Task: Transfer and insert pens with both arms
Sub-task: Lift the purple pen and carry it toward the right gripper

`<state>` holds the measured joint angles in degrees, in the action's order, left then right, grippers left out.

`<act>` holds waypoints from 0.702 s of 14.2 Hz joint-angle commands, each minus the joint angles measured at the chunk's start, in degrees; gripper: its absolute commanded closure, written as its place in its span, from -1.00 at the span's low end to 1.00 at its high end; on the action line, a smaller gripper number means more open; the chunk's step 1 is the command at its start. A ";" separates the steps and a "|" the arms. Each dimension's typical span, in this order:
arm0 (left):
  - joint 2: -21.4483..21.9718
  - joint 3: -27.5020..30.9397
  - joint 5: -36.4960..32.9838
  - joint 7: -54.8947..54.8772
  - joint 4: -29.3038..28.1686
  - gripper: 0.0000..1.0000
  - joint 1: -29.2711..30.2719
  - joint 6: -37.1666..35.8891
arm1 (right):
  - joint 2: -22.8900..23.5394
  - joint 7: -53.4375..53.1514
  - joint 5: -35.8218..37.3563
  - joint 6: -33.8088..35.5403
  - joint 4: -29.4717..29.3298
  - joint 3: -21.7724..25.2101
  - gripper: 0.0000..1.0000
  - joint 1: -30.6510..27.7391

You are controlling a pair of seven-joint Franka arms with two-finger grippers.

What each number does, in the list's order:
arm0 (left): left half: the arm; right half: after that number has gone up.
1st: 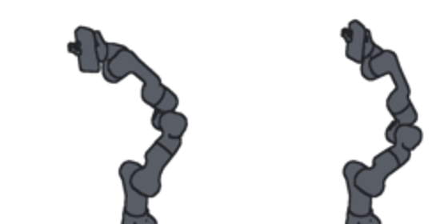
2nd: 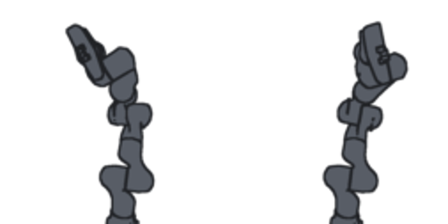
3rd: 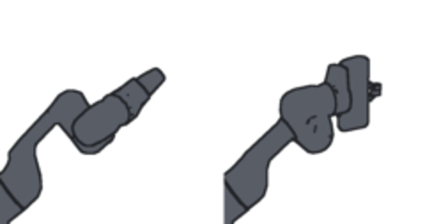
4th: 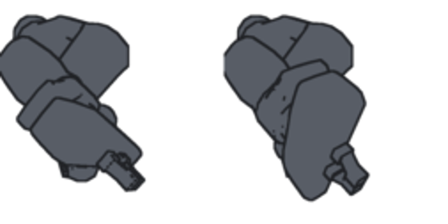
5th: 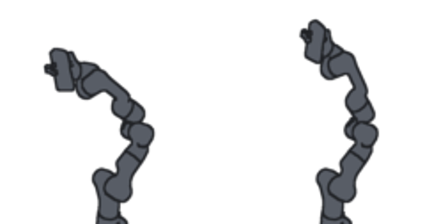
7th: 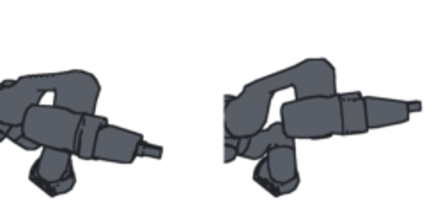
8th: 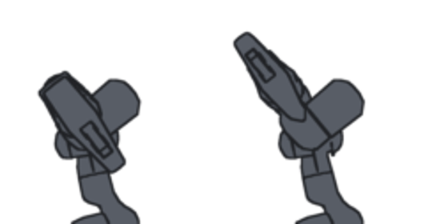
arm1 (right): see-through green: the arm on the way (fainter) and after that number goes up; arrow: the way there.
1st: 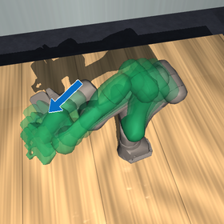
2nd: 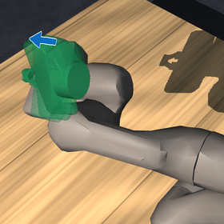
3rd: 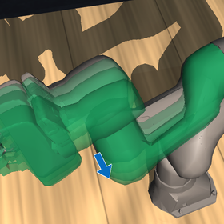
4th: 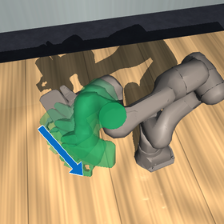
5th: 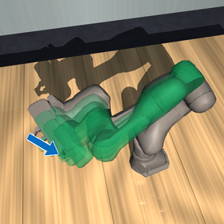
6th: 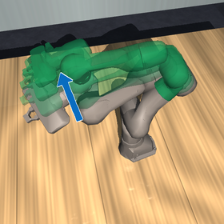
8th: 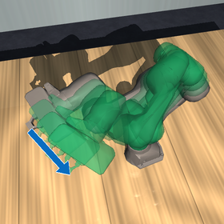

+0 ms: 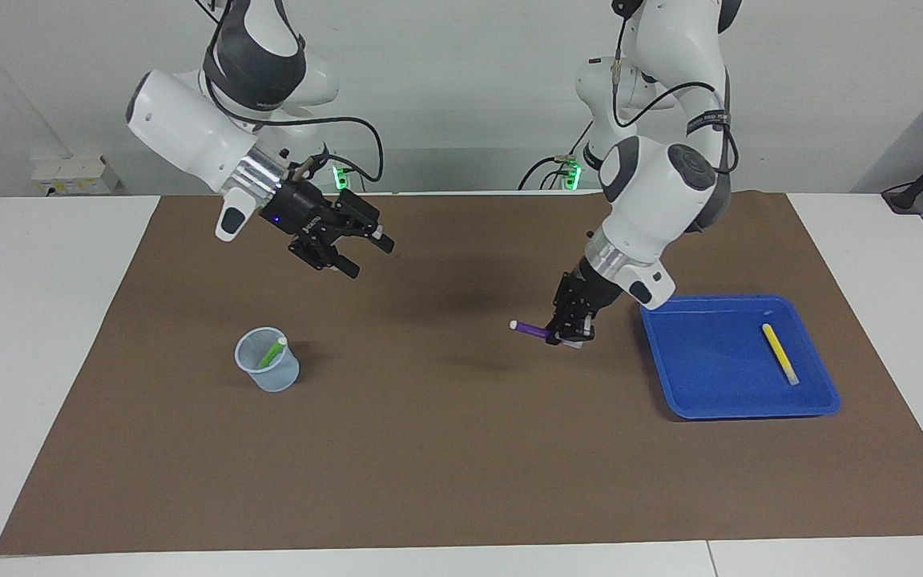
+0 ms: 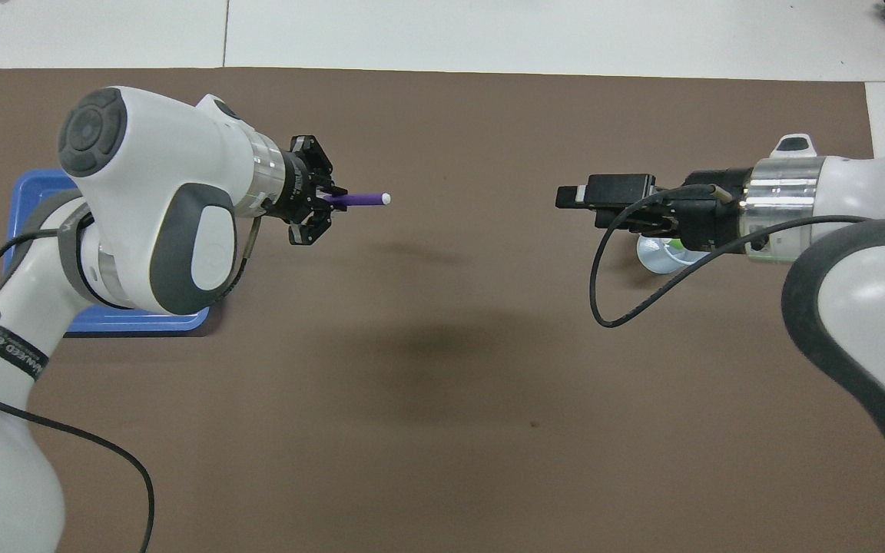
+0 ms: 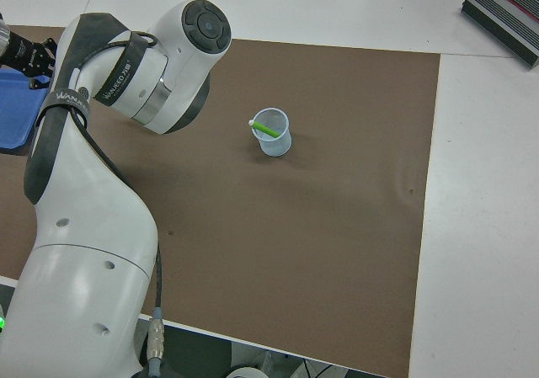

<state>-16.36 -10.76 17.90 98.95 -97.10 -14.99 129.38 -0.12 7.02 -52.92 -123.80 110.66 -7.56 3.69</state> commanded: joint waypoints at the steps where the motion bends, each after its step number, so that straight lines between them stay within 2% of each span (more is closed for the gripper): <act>1: 0.98 0.65 0.91 5.10 -0.11 1.00 -4.59 3.76 | 0.73 5.45 -2.54 -2.41 2.54 0.18 -0.87 1.22; 8: 1.07 0.65 0.39 12.39 0.51 1.00 -11.54 7.20 | 4.07 10.90 -4.21 -6.11 1.93 0.09 -0.87 2.99; 10: 0.98 0.65 0.12 13.72 0.34 1.00 -13.74 11.31 | 4.42 11.79 -4.21 -6.63 1.76 0.09 -0.87 3.16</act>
<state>-15.65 -10.99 17.90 110.74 -96.77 -26.17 137.96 3.76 16.29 -55.21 -129.33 112.62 -7.56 6.60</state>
